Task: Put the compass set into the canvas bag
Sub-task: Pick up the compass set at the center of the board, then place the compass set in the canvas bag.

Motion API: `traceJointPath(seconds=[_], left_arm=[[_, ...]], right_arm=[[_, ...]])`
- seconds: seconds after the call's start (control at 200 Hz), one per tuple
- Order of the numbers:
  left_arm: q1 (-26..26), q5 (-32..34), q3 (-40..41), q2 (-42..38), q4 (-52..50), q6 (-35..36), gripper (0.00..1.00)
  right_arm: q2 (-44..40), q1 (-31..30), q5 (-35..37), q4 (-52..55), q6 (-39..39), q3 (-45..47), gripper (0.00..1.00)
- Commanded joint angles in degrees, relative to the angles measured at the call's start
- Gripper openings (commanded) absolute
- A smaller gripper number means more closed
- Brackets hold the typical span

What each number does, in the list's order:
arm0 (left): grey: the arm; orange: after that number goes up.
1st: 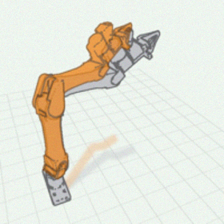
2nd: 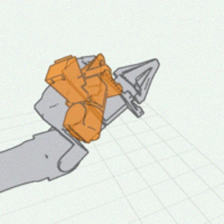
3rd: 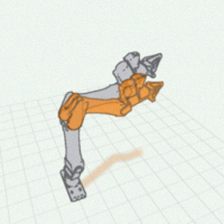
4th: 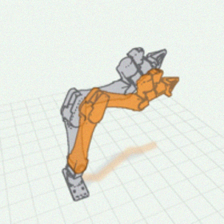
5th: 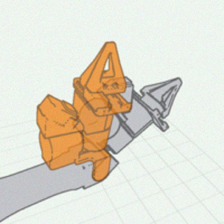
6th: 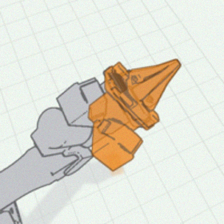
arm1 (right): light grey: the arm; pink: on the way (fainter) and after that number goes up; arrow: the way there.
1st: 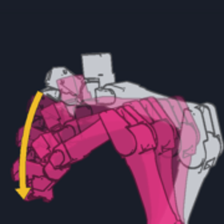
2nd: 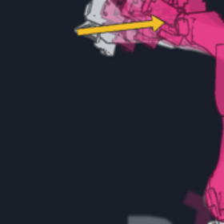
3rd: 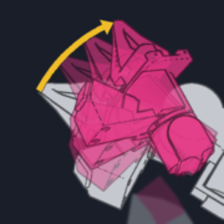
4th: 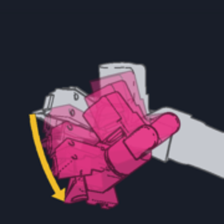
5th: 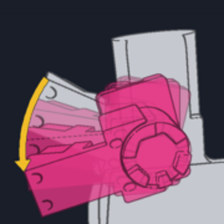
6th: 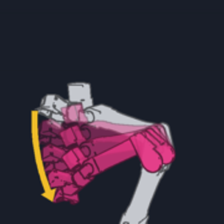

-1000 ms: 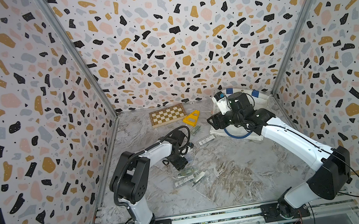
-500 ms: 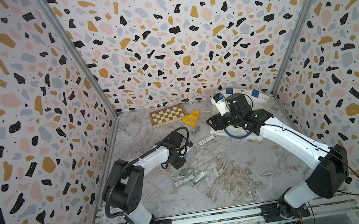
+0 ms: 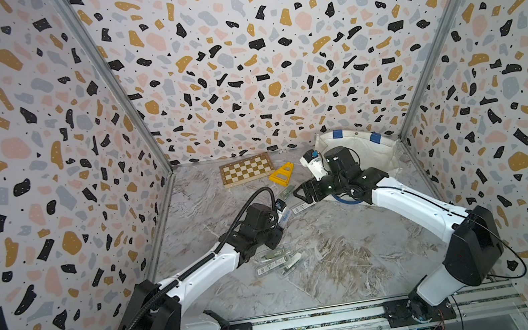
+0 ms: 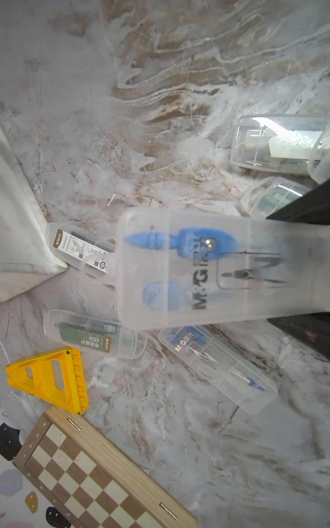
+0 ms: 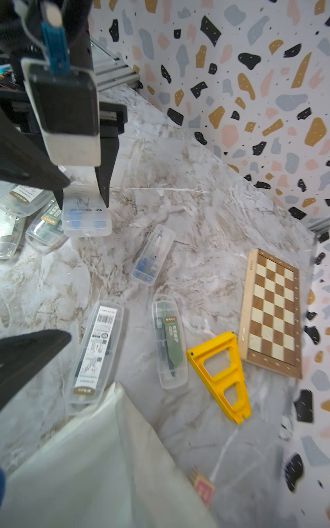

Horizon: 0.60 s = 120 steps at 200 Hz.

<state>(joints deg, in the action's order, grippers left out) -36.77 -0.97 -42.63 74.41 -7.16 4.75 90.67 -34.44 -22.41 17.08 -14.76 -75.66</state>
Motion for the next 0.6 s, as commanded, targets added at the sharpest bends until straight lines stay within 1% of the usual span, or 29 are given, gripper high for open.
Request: traceJointPath(seconds=[0.0, 0.08, 0.16, 0.295, 0.41, 0.481, 0.536, 0.596], left_arm=[[-0.3, -2.1, 1.8, -2.3, 7.3, -2.7, 0.17], [-0.3, -1.7, 3.0, -2.8, 9.0, -2.2, 0.16], [-0.5, -3.6, 4.2, -2.9, 11.1, -1.3, 0.17], [-0.7, -3.9, 5.3, -2.8, 12.7, -0.4, 0.17], [-0.8, -3.5, 5.4, -3.4, 12.8, -0.5, 0.16], [-0.8, -3.7, 6.0, -4.1, 13.8, -0.8, 0.16], [-0.9, -3.7, 6.5, -4.5, 14.8, -1.0, 0.17], [-0.9, -4.2, 6.6, -4.7, 15.2, -0.6, 0.17]], right_arm=[[1.3, -0.7, -7.7, -2.6, -2.8, 1.3, 0.79], [2.7, -1.7, -10.2, -2.9, -2.8, 1.2, 0.79], [3.9, -2.7, -12.7, -3.6, -3.1, 1.3, 0.79], [6.5, -4.2, -16.8, -5.5, -4.3, 1.7, 0.79], [7.6, -4.8, -16.7, -6.3, -5.4, 2.2, 0.74], [7.1, -4.7, -15.7, -6.9, -5.9, 2.9, 0.67], [6.8, -4.6, -15.5, -7.4, -6.1, 3.3, 0.65], [6.8, -4.5, -15.8, -7.9, -6.2, 3.4, 0.6]])
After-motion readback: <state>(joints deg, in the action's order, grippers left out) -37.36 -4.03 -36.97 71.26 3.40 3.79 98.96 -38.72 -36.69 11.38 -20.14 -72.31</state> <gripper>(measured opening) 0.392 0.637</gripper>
